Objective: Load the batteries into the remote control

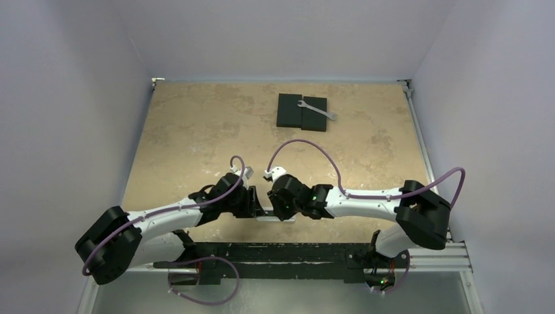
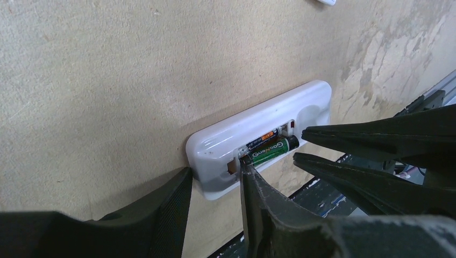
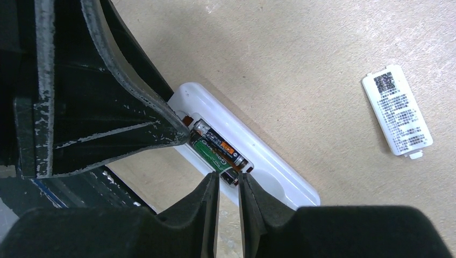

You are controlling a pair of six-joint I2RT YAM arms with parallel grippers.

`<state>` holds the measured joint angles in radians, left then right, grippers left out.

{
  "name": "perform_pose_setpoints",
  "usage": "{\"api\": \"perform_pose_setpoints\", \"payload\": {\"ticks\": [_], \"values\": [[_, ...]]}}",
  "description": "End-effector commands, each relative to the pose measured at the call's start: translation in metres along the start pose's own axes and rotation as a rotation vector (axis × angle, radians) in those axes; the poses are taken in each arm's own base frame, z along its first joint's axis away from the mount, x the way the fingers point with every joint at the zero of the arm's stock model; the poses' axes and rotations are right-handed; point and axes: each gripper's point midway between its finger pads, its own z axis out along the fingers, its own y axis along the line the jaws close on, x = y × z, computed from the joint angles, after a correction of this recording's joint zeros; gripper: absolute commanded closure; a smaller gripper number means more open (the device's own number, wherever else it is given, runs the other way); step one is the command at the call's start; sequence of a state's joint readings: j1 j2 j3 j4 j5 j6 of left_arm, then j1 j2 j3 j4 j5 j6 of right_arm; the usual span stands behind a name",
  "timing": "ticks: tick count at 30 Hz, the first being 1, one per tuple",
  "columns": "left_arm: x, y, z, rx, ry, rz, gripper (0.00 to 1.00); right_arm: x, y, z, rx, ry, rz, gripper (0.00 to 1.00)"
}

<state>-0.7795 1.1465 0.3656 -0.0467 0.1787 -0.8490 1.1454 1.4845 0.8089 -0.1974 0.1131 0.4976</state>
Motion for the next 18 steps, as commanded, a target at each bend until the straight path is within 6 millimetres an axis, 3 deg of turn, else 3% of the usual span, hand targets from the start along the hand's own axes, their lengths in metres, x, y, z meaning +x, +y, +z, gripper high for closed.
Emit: {"api": "perform_pose_setpoints", "payload": {"ticks": [1, 18], "values": [[-0.0052, -0.0111, 0.0022, 0.051, -0.024, 0.030, 0.62, -0.0014, 0.0038, 0.0028, -0.013, -0.017, 0.012, 0.73], [-0.0016, -0.0127, 0.0061, 0.057, -0.006, 0.037, 0.60, 0.0028, 0.0123, 0.0077, -0.055, 0.002, 0.005, 0.80]]}}
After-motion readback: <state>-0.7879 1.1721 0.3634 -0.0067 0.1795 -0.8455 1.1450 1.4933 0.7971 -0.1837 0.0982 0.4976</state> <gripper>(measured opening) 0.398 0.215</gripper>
